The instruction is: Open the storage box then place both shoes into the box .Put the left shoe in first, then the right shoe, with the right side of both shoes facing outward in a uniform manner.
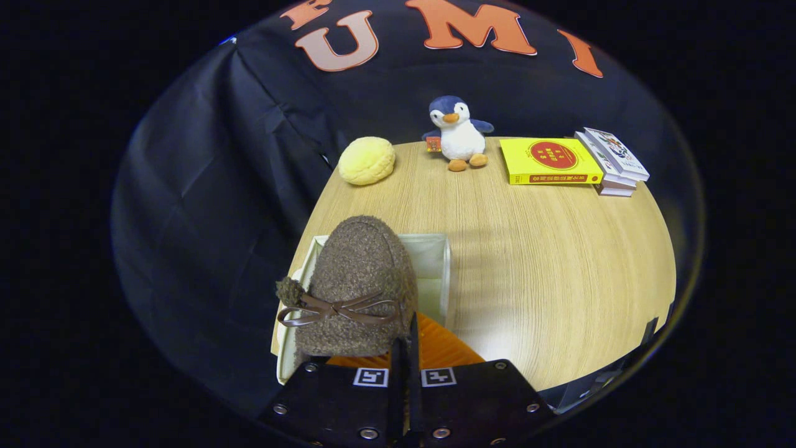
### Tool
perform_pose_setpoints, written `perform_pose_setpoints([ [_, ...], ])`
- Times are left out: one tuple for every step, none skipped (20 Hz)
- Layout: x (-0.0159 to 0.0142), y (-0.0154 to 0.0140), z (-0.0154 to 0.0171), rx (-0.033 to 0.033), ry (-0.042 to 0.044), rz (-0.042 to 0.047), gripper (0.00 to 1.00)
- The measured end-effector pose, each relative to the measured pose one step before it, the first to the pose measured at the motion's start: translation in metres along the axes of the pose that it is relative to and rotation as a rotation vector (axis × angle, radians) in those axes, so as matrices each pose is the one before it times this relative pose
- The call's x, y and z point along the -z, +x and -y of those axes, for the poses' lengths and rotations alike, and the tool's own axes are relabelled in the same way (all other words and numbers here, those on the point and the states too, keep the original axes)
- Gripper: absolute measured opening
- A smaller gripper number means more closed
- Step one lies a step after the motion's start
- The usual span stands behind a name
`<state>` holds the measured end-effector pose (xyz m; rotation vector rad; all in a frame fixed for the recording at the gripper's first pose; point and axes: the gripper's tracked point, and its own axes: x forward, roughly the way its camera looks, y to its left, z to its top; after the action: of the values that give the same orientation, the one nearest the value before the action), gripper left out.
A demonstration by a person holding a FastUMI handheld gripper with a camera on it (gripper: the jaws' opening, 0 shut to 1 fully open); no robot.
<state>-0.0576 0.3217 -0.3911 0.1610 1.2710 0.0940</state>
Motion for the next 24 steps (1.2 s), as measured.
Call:
perform_pose_setpoints([
  [0.00296,0.00640,-0.00220,0.00967,-0.00773,-0.00812,0.05],
  [0.00363,0.00621,-0.00012,0.01607,-0.00762,-0.01175,0.05],
  [0.00653,0.00604,0.00059,0.02008,-0.00712,-0.01876,0.05],
  [0.00535,0.00602,0.00118,0.02248,-0.00423,-0.01738,0.06],
  [0.00453,0.00690,0.00032,0.01868,-0.00380,-0.01107,0.07],
  [0.00494,0.00681,-0.00026,0.01506,-0.00287,-0.01156,0.08],
  [0.00536,0.00453,0.00030,0.01381,0.00047,-0.01400,0.10],
  [0.00746,0.00070,0.00021,0.00958,0.00539,-0.02360,0.13],
  [0.00606,-0.00065,-0.00222,-0.00529,0.00476,-0.01789,0.15],
  [0.00378,-0.00118,-0.00339,-0.01187,-0.00594,-0.01003,0.18],
  [-0.00063,-0.00394,-0.00358,-0.02019,-0.00326,0.00673,0.19],
  [-0.00231,-0.00699,-0.00410,-0.02520,0.00101,0.00643,0.21],
  [-0.00120,-0.00575,-0.00494,-0.03356,0.00342,0.00200,0.24],
  [-0.00383,-0.00843,-0.00393,-0.04166,0.00744,0.00621,0.26],
  [-0.00560,-0.00743,-0.00244,-0.03869,0.00631,0.01048,0.28],
  [-0.00808,-0.01112,0.00263,-0.02334,0.00679,0.02090,0.31],
  [-0.01075,-0.01029,0.00664,-0.01045,0.00166,0.03027,0.33],
  [-0.00957,-0.01011,0.01052,0.00593,-0.00545,0.02990,0.39],
  [-0.01213,-0.01016,0.01213,0.00915,-0.00708,0.03626,0.43],
  [-0.01197,-0.00972,0.01245,0.00508,-0.00482,0.04235,0.50],
  [-0.01325,-0.00966,0.01397,0.00571,-0.00058,0.04467,0.54],
  [-0.01304,-0.00922,0.01446,0.00201,-0.00159,0.04419,0.60],
  [-0.01215,-0.00699,0.01353,0.00572,-0.00139,0.04226,0.65],
  [-0.01158,-0.00871,0.01404,0.00365,-0.00335,0.04065,0.69],
])
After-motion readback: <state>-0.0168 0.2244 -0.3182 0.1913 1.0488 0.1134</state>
